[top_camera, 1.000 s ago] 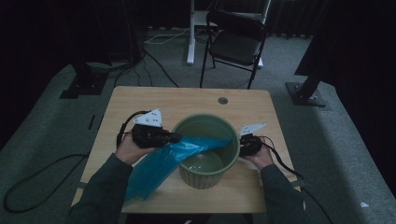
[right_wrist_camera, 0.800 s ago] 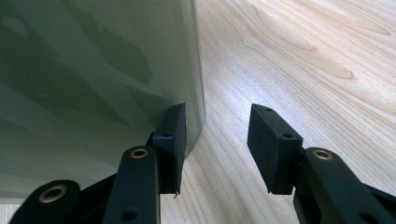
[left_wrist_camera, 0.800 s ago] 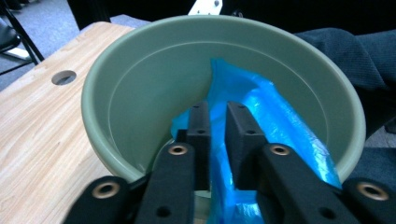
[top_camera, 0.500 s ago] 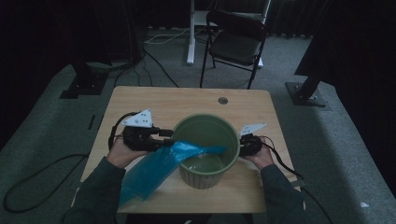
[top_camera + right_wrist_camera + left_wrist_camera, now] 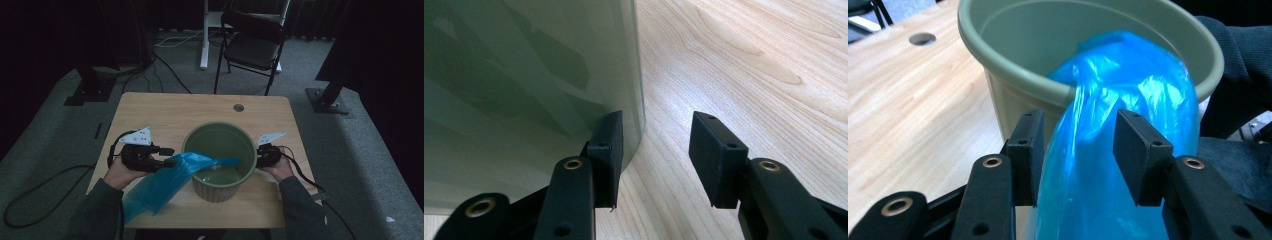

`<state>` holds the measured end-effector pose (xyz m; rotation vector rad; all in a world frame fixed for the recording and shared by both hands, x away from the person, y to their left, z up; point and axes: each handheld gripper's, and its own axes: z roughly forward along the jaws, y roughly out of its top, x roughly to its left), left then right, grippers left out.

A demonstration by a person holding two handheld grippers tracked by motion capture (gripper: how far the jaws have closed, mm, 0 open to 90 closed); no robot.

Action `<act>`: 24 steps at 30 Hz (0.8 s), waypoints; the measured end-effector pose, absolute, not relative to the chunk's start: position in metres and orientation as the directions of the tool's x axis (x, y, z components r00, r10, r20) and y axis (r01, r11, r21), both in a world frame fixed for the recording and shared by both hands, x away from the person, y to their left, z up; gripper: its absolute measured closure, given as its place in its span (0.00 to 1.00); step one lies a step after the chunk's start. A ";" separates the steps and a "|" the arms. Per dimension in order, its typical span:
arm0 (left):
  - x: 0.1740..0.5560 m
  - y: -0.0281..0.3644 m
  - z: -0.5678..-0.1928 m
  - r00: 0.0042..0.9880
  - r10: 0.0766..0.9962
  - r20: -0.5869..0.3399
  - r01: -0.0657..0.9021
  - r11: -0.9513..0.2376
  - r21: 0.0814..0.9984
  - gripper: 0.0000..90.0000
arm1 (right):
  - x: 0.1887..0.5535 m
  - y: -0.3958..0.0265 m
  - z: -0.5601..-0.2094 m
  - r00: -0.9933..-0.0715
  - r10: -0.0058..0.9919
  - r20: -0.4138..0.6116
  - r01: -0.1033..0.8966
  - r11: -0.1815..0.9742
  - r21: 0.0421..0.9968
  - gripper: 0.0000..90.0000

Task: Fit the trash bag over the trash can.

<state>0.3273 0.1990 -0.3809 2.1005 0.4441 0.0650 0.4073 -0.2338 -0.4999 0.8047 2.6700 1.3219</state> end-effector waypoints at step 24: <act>0.351 0.169 -0.352 0.932 0.349 -0.098 0.244 -0.402 0.883 0.99 | 0.382 -0.246 -0.481 -0.862 0.483 0.153 0.405 0.475 0.781 0.62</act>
